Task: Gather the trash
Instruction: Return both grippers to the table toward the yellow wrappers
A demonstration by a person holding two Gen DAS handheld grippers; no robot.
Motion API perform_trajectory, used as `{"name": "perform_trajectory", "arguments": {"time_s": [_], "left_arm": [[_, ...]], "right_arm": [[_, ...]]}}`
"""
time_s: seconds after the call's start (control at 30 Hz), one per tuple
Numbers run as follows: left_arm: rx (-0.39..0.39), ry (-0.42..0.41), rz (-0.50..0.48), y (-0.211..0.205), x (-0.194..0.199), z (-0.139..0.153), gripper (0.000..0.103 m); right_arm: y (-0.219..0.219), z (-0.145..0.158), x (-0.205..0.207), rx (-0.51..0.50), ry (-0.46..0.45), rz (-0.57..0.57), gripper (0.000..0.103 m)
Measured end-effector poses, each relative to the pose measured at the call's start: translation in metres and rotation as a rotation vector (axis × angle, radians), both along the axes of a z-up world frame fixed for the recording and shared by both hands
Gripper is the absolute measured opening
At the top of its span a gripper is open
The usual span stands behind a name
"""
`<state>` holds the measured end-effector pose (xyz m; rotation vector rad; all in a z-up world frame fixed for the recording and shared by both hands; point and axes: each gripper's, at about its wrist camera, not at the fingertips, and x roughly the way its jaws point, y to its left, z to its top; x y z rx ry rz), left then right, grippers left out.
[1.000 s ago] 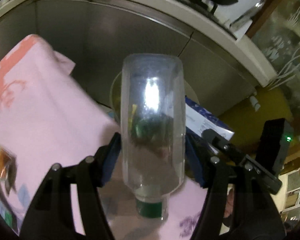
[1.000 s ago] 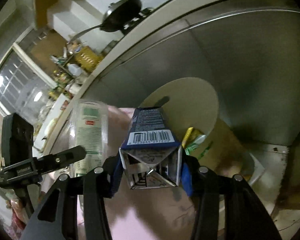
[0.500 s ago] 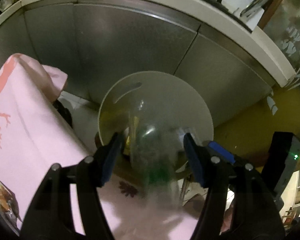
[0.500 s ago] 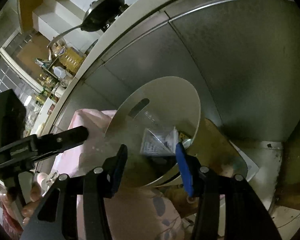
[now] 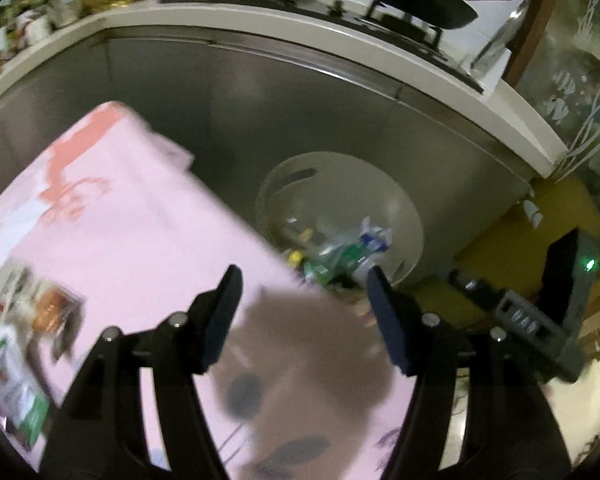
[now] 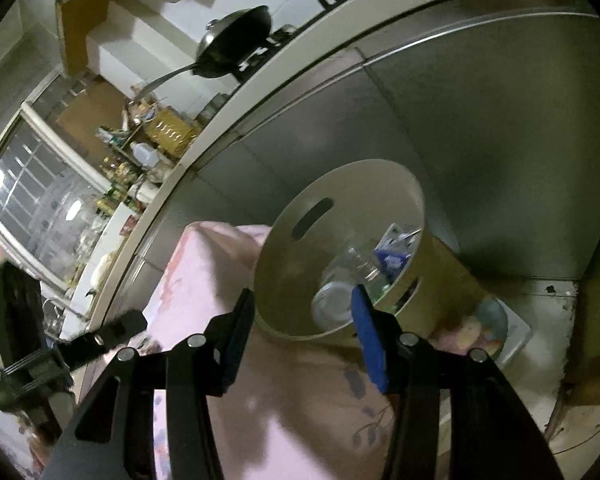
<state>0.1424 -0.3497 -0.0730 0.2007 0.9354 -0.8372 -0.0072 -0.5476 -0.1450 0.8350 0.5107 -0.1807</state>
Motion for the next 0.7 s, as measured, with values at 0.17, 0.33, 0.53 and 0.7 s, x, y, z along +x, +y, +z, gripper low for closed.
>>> {"name": "perform_trajectory", "arguments": {"time_s": [0.17,0.33,0.53,0.7], "left_arm": [[0.024,-0.062,0.101,0.051,-0.016,0.000,0.062],[0.046,-0.131,0.193,0.106,-0.033,0.004,0.062],[0.085,-0.199,0.283,0.162,-0.048,0.005,0.062],[0.097,-0.223,0.355,0.204,-0.054,0.003,0.062]], "right_arm": [[0.033,0.010,0.001,-0.012,-0.006,0.072,0.048],[0.074,0.020,0.010,-0.031,-0.007,0.157,0.048],[0.130,0.034,0.021,-0.071,-0.001,0.262,0.048],[0.173,0.038,0.029,-0.098,0.019,0.343,0.048]]}}
